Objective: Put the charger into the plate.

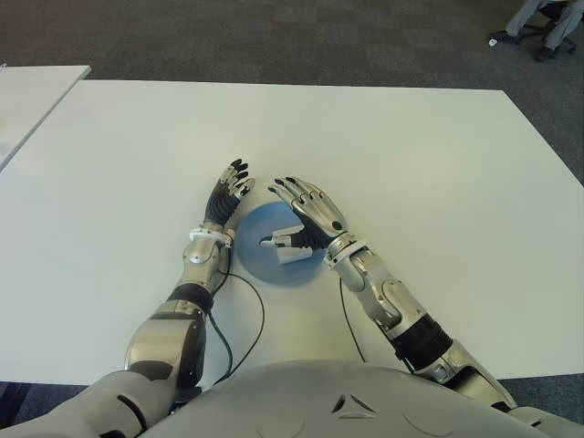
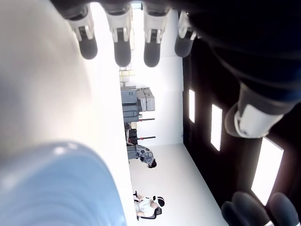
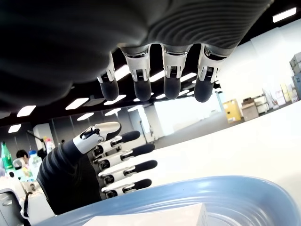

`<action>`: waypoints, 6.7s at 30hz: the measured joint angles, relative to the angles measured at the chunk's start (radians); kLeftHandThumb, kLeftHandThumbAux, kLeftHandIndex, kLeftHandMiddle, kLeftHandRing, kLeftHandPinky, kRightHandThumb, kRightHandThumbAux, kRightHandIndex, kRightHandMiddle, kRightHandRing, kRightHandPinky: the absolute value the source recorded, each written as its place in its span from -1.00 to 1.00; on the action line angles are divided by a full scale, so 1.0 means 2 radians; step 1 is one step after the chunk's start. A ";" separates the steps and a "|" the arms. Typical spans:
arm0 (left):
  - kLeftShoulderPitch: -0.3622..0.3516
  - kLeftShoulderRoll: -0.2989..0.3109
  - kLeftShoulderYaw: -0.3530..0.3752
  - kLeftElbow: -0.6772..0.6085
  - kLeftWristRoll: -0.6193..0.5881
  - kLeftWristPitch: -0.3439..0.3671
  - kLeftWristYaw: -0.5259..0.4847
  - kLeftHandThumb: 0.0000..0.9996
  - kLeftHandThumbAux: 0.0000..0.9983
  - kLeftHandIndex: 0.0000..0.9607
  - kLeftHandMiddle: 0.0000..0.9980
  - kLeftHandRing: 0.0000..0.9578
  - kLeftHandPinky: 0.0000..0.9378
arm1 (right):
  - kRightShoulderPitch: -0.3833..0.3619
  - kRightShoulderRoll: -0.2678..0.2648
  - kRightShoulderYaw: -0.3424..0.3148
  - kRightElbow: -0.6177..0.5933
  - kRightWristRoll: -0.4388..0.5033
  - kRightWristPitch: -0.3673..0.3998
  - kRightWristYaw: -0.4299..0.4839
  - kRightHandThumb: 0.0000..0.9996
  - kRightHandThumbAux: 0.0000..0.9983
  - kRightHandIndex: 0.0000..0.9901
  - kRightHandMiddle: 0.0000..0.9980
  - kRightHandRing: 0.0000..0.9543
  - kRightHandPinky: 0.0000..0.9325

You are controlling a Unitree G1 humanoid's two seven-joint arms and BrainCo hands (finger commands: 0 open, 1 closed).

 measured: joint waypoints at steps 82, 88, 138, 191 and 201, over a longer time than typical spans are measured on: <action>0.011 0.027 0.000 -0.003 0.005 -0.007 0.003 -1.00 -0.05 -0.93 -0.62 -0.62 -0.65 | -0.081 0.148 -0.296 0.438 0.444 -0.335 0.042 -0.93 0.52 -0.71 -0.71 -0.77 -0.71; 0.014 0.027 0.004 -0.004 0.004 -0.010 0.010 -1.00 -0.02 -0.93 -0.63 -0.64 -0.70 | -0.085 0.146 -0.297 0.449 0.446 -0.333 0.062 -0.96 0.43 -0.75 -0.72 -0.76 -0.73; 0.030 0.003 0.055 -0.025 -0.033 -0.021 0.054 -1.00 0.11 -0.99 -0.93 -0.94 -0.90 | -0.103 0.149 -0.307 0.435 0.477 -0.220 0.135 -1.00 0.11 -1.00 -0.93 -0.95 -0.98; 0.032 0.014 0.038 -0.024 -0.032 -0.021 0.047 -1.00 0.04 -0.93 -0.83 -0.86 -0.85 | -0.120 0.168 -0.339 0.453 0.495 -0.225 0.031 -1.00 0.19 -1.00 -0.96 -1.00 -1.00; 0.032 0.014 0.036 -0.025 -0.028 -0.021 0.046 -1.00 0.01 -0.90 -0.81 -0.83 -0.85 | -0.120 0.168 -0.339 0.454 0.494 -0.225 0.030 -1.00 0.16 -1.00 -0.95 -0.99 -0.99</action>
